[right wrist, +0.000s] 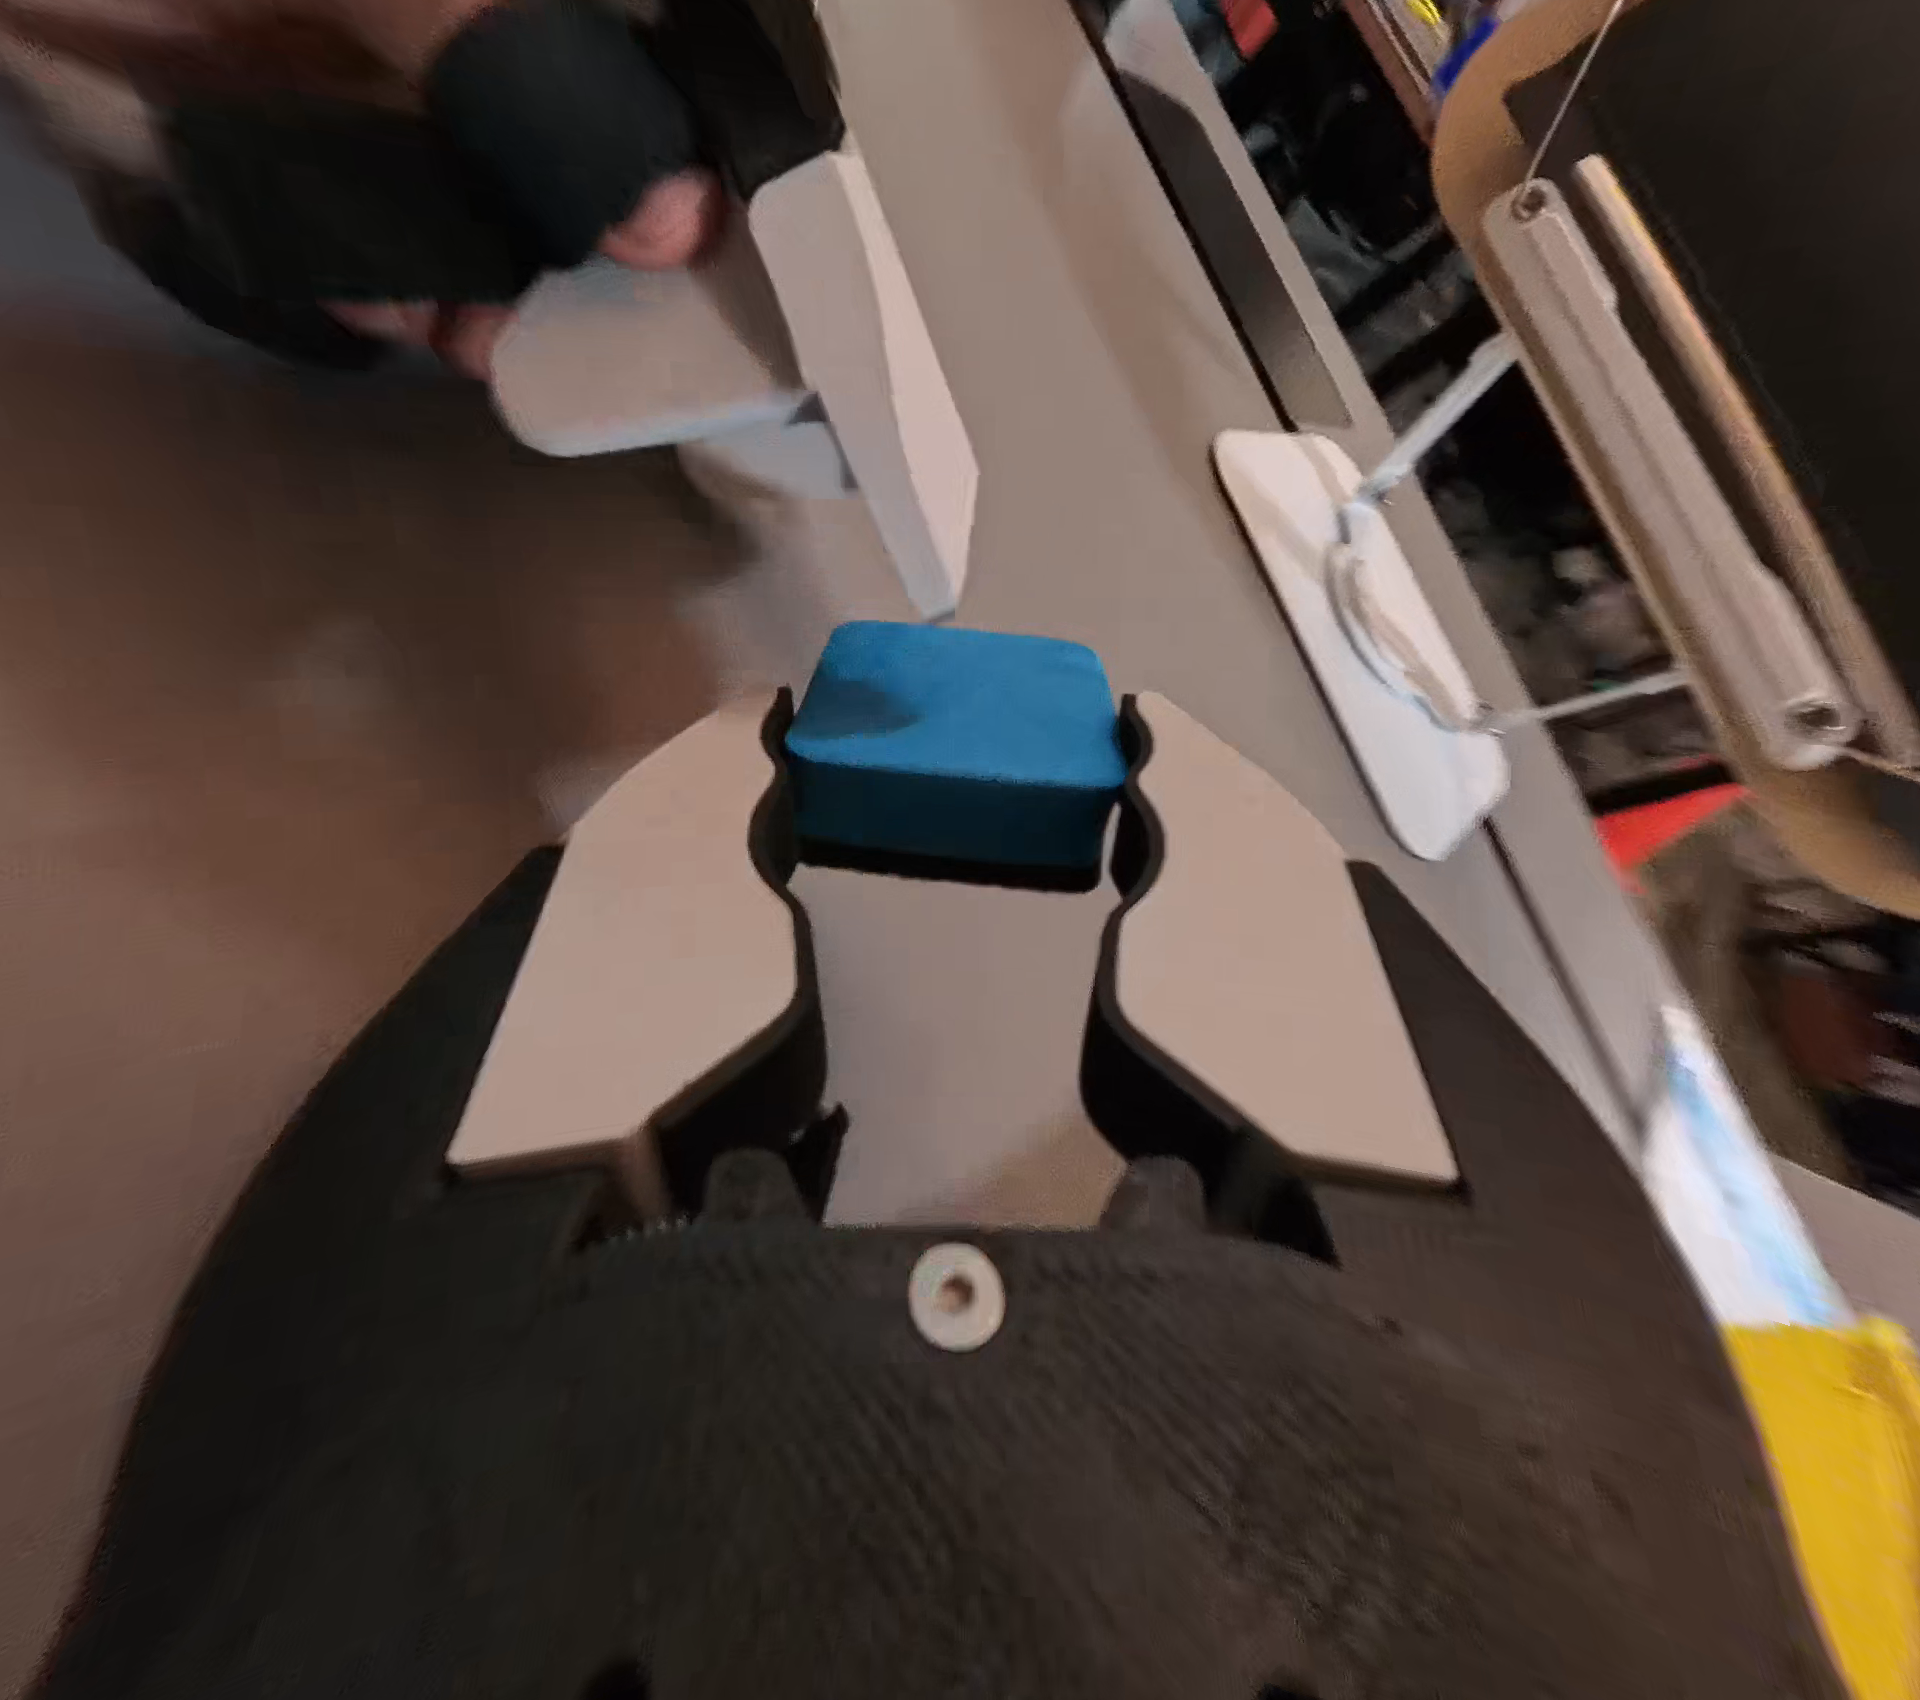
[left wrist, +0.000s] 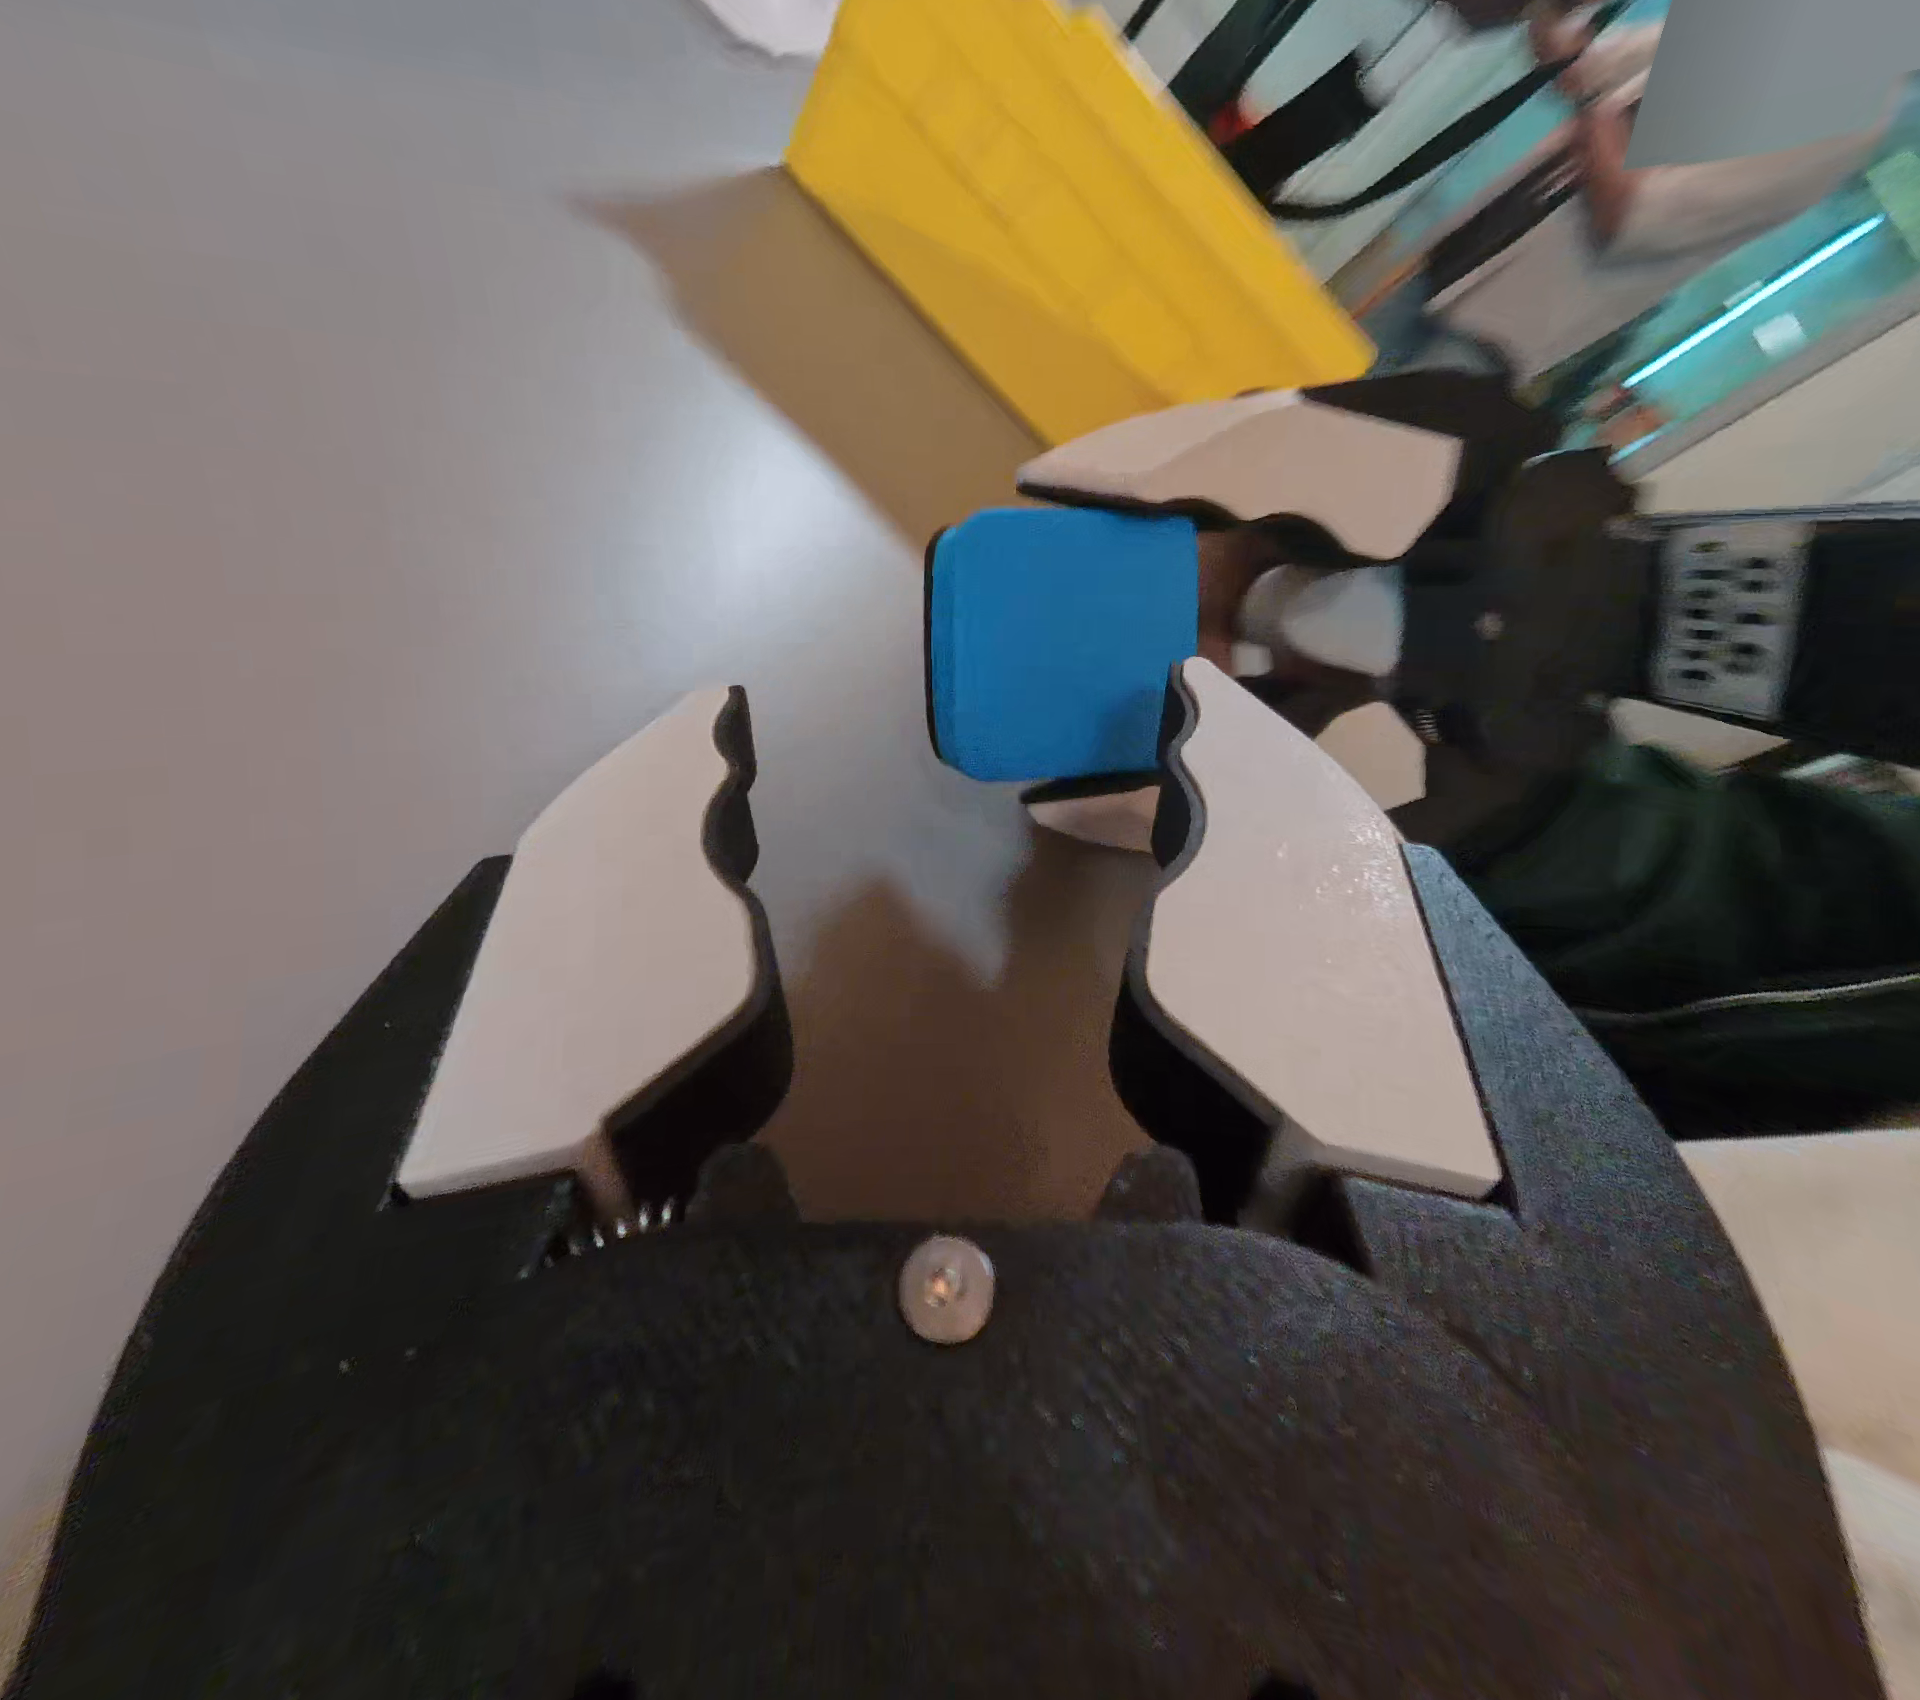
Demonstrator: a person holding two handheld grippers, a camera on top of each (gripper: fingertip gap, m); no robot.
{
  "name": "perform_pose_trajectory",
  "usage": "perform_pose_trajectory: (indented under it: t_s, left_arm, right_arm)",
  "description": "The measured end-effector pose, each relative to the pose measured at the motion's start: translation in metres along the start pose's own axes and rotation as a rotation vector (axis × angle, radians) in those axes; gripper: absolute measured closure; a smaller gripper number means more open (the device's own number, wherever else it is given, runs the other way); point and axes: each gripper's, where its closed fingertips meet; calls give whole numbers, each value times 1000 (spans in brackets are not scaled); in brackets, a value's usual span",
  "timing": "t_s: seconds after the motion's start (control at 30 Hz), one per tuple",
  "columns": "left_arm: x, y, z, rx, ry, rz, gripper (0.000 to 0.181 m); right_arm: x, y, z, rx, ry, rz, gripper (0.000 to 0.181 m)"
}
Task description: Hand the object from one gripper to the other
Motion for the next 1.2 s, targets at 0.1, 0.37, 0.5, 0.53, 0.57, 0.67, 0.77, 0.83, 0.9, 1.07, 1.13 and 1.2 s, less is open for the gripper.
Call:
perform_pose_trajectory:
  t_s: [0.1,0.37,0.5,0.53,0.57,0.67,0.77,0.83,0.9,1.07,1.13,1.2]
  left_arm:
    - [8,-9,-2,118,128,-66,96]
    - [16,-15,6,208,177,-89,100]
    - [15,-15,12,220,146,-79,116]
    - [16,-15,13,221,143,-87,120]
    - [15,-16,13,232,151,-89,120]
    - [14,-13,12,249,161,-80,121]
    - [10,-7,12,225,140,-43,121]
    - [6,-2,12,196,113,-6,122]
    - [2,5,14,160,59,44,122]
    - [-14,26,31,45,-185,188,122]
    - [-21,33,34,32,-239,230,123]
    - [-26,37,35,41,-253,260,123]
  right_arm:
    - [6,-8,-1,-167,-88,-151,122]
    - [10,0,-8,-300,-162,-249,122]
    - [8,1,-5,-297,-182,-255,122]
    - [8,0,-5,-294,-180,-255,122]
    - [8,0,-6,-290,-177,-248,121]
    - [9,1,-5,-265,-163,-207,114]
    - [13,-5,-3,-168,-137,-177,88]
    - [14,-11,2,-79,-127,-152,71]
    - [16,-16,6,55,-96,-111,58]
    - [11,-9,10,391,52,82,44]
    - [6,2,12,493,105,180,46]
    - [-1,13,14,592,165,279,56]
Point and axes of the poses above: each gripper's, where its closed fingertips meet, x out along the fingers, y out of its top, z = x × y across the jaws, and after that the axes turned 3 degrees about y, right-handed
